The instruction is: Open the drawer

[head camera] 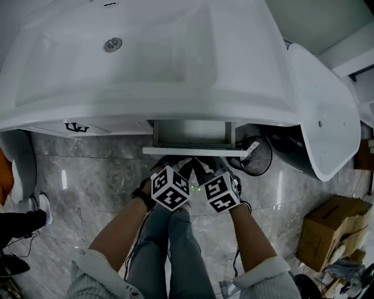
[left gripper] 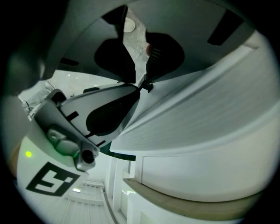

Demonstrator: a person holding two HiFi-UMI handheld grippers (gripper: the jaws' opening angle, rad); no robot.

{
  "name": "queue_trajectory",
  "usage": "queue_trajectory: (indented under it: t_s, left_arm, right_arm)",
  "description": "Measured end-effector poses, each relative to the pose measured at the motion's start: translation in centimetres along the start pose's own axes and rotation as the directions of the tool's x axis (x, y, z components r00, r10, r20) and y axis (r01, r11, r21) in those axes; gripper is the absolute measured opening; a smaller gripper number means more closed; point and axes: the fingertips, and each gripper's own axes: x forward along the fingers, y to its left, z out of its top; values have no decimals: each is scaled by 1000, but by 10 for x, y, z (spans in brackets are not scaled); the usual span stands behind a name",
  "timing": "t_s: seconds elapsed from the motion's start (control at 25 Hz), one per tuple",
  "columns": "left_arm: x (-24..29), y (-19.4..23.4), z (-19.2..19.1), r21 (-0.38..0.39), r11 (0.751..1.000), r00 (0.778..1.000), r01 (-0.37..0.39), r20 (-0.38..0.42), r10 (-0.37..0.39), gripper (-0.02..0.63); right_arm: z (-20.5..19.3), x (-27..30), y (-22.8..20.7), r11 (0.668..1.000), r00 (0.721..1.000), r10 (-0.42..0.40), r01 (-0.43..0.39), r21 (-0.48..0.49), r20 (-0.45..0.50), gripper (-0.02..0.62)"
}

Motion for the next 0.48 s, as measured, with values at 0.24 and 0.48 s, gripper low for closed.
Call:
queue_trajectory:
  t_s: [0.24, 0.48]
  left_arm:
    - [-2, -8, -8, -4, 1000, 1000, -8, -11, 8, 81]
    - [-5, -16, -15, -26, 1000, 1000, -15, -21, 14, 81]
  right_arm:
    - [-6, -3, 9, 1000, 1000, 0, 0, 16, 1, 20]
    - [-13, -6, 18, 999, 1000, -1, 1, 35, 4, 18]
